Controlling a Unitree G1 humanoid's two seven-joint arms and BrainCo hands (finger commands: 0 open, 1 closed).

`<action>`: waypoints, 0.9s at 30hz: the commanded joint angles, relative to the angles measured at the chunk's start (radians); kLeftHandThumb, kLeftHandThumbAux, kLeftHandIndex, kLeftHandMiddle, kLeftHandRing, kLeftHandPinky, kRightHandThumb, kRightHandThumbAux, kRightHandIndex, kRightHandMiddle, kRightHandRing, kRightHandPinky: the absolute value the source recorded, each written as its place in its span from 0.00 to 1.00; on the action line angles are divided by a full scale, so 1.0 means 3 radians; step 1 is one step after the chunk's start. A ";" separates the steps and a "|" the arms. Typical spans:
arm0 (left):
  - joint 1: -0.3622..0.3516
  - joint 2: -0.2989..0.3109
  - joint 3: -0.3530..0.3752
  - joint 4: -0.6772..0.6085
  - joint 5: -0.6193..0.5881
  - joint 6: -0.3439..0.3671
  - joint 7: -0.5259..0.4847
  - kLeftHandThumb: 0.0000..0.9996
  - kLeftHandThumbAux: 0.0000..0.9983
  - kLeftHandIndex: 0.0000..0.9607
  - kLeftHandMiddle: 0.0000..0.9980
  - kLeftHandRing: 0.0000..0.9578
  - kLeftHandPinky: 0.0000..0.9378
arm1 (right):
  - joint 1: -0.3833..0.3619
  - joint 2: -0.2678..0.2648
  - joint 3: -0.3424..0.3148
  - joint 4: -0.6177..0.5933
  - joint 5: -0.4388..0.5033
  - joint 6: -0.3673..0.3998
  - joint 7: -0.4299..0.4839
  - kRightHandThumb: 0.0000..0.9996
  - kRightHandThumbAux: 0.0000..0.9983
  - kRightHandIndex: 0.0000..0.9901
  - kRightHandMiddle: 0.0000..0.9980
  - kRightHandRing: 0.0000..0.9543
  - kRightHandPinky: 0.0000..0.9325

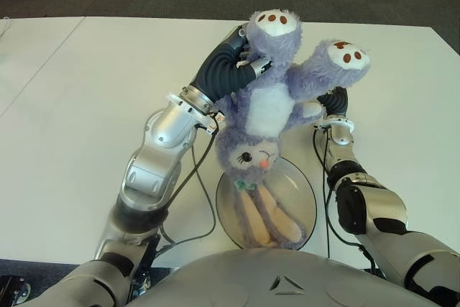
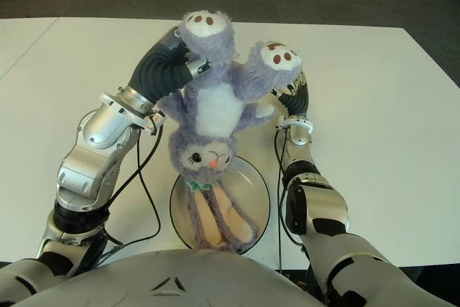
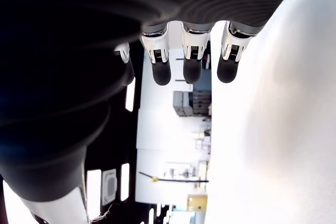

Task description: Put the doll into the plate.

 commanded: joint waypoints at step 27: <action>0.0094 -0.0194 0.0065 0.0059 -0.0356 0.0292 -0.0133 0.72 0.70 0.46 0.85 0.89 0.90 | 0.0913 0.0188 0.0006 0.0501 -0.0039 0.0150 0.0082 0.08 0.82 0.06 0.00 0.00 0.00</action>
